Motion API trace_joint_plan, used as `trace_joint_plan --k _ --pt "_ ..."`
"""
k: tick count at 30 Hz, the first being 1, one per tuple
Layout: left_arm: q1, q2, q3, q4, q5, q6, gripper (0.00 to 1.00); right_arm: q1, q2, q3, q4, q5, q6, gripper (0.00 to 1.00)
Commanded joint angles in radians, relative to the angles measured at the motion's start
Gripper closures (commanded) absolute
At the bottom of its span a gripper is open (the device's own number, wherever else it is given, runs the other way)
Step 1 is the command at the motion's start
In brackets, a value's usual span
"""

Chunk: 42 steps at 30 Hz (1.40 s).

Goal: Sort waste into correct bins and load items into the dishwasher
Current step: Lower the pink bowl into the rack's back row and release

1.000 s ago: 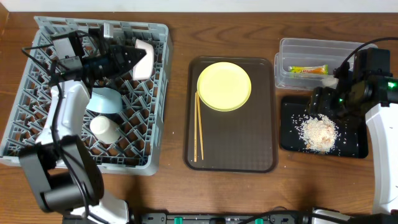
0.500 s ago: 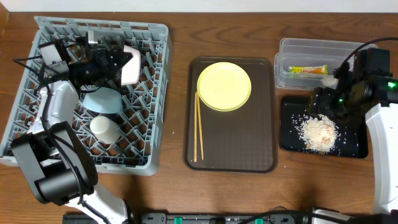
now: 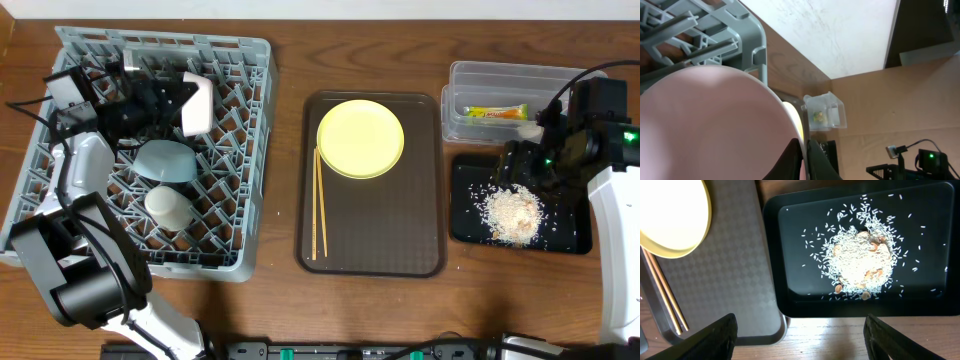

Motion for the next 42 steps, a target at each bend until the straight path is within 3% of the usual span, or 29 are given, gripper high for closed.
trace_joint_plan --k 1,10,29,42 --pt "-0.002 0.028 0.0 0.042 0.06 -0.04 0.92 -0.012 -0.016 0.007 -0.001 0.005 0.011 0.21" --pt "-0.007 0.028 0.0 0.234 0.156 -0.269 0.93 -0.012 -0.016 0.007 -0.001 0.005 0.011 0.21" --pt "-0.089 0.031 -0.023 0.224 -0.055 -0.271 0.92 -0.012 -0.016 0.007 -0.004 0.005 0.011 0.21" --pt "-0.074 0.106 -0.025 0.203 -0.059 -0.282 0.92 -0.012 -0.016 0.007 -0.005 0.005 0.011 0.21"
